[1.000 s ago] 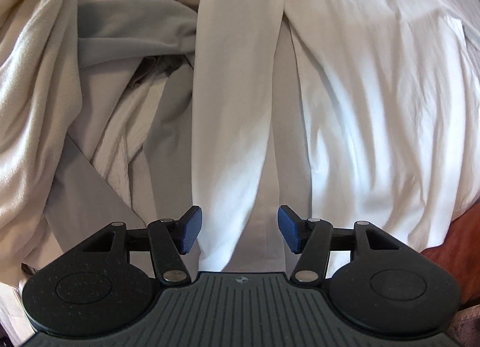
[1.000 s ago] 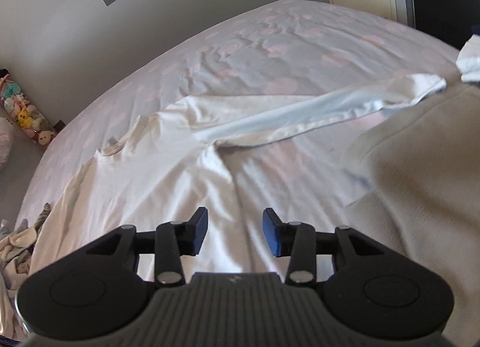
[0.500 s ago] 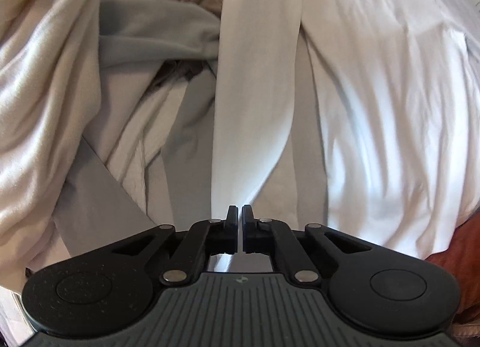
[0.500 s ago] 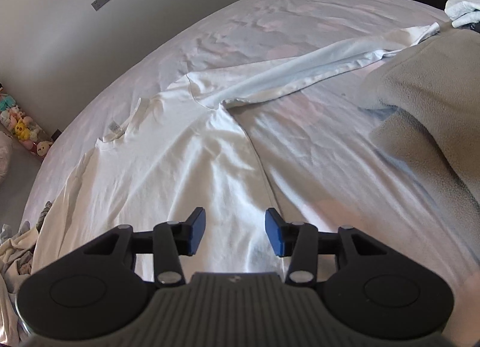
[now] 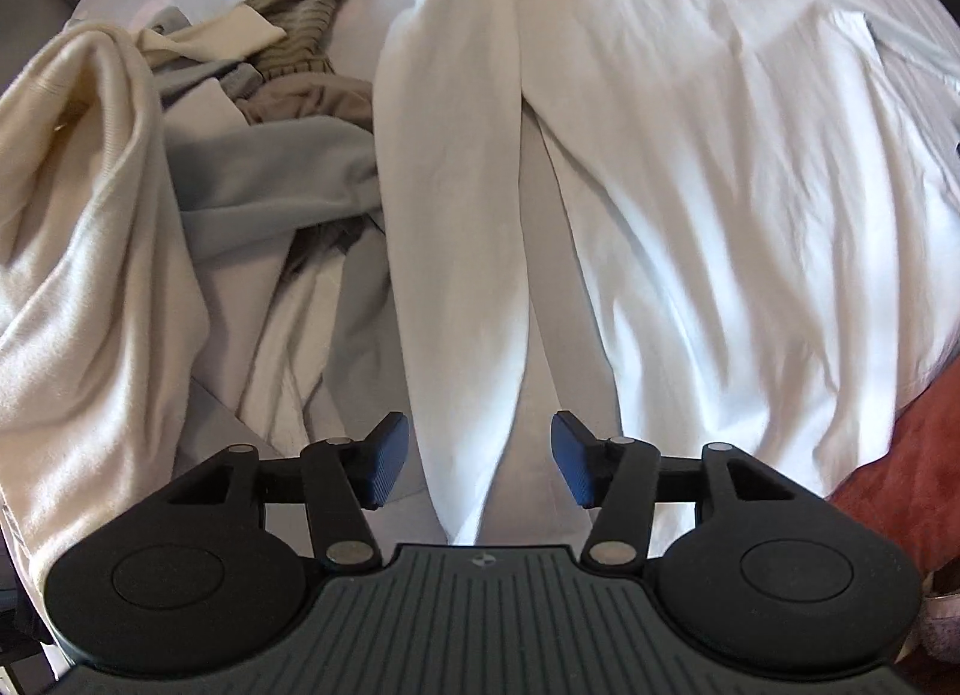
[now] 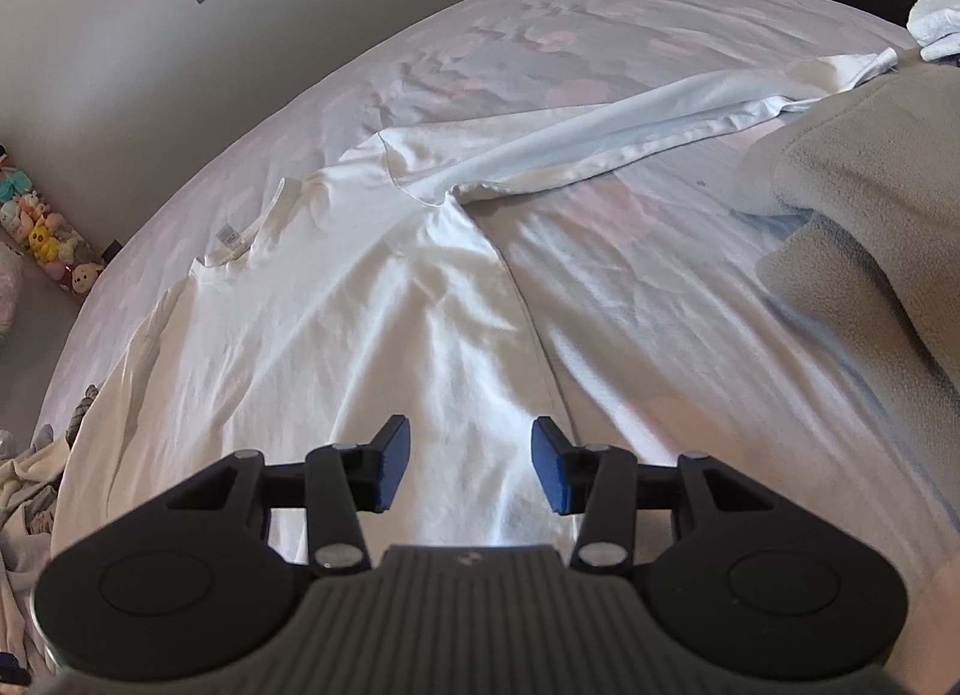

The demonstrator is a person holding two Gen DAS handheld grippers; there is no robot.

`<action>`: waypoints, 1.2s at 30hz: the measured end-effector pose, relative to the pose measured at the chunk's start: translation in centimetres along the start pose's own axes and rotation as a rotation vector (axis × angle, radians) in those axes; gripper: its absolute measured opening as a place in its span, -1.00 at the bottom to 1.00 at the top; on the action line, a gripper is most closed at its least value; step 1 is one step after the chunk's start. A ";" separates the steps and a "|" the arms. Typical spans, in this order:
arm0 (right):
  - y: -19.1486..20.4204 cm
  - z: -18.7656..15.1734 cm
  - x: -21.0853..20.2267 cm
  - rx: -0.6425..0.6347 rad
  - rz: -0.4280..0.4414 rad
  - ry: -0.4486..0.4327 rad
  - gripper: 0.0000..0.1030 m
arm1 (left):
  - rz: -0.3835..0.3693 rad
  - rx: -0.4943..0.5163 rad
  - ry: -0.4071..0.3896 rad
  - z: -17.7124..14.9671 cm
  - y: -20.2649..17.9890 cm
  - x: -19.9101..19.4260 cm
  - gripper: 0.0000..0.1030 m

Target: Fold clothes

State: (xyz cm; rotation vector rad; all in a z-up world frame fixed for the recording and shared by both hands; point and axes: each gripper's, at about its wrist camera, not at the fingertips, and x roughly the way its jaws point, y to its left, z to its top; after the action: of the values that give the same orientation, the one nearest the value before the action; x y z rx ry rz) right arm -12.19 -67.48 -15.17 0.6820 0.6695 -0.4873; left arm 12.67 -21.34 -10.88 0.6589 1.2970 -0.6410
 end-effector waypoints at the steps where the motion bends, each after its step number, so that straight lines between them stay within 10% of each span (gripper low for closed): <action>1: 0.0 0.0 -0.1 0.000 0.006 -0.003 -0.05 | 0.020 0.013 0.023 -0.1 -0.4 0.9 -0.02; 8: 0.1 0.0 0.0 -0.011 0.011 -0.002 -0.05 | 0.109 0.048 0.168 0.2 -1.9 6.1 -0.14; 11: 0.1 0.0 -0.1 -0.013 0.012 -0.003 -0.05 | 0.105 0.011 0.203 0.3 -1.4 7.3 -0.84; 25: 0.2 0.0 0.4 -0.017 0.018 0.028 -0.03 | -0.032 -0.183 -0.368 5.0 5.9 -13.9 -1.00; 36: 0.3 -0.1 1.1 -0.027 -0.006 0.050 -0.02 | 0.126 -0.330 -0.428 12.9 16.7 -17.1 -1.00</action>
State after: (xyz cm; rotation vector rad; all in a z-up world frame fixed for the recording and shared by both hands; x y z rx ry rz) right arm -11.37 -67.40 -15.88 0.6686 0.7245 -0.4673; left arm 30.83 -19.04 9.18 0.3059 0.9238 -0.4215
